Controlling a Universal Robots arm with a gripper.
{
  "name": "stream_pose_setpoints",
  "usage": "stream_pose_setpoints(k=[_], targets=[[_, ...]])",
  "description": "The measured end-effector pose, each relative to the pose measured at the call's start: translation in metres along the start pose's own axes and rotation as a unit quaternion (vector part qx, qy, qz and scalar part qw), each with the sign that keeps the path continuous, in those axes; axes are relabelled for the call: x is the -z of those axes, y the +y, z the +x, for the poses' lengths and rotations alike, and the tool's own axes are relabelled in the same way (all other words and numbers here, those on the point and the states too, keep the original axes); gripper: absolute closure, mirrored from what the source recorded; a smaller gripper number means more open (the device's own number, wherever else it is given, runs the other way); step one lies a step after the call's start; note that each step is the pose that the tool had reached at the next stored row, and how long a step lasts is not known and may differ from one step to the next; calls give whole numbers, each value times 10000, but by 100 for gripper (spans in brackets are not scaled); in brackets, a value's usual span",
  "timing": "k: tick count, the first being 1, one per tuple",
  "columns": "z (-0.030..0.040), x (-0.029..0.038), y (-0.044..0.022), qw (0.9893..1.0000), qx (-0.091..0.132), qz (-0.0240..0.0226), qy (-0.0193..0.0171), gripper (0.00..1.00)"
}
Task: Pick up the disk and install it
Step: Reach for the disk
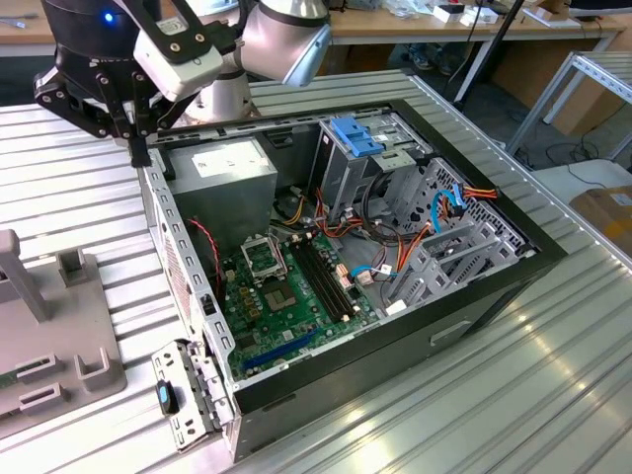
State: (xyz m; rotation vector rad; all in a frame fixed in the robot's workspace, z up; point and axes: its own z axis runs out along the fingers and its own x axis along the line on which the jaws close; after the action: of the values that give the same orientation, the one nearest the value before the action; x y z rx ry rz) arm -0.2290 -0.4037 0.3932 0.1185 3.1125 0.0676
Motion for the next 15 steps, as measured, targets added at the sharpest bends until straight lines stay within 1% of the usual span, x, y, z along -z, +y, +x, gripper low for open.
stream_pose_setpoints(k=[4,8,15], targets=[[32,1,-2,10000,0,0,0,89],[82,2,-6,10000,0,0,0,89],[127,3,-10,10000,0,0,0,89]])
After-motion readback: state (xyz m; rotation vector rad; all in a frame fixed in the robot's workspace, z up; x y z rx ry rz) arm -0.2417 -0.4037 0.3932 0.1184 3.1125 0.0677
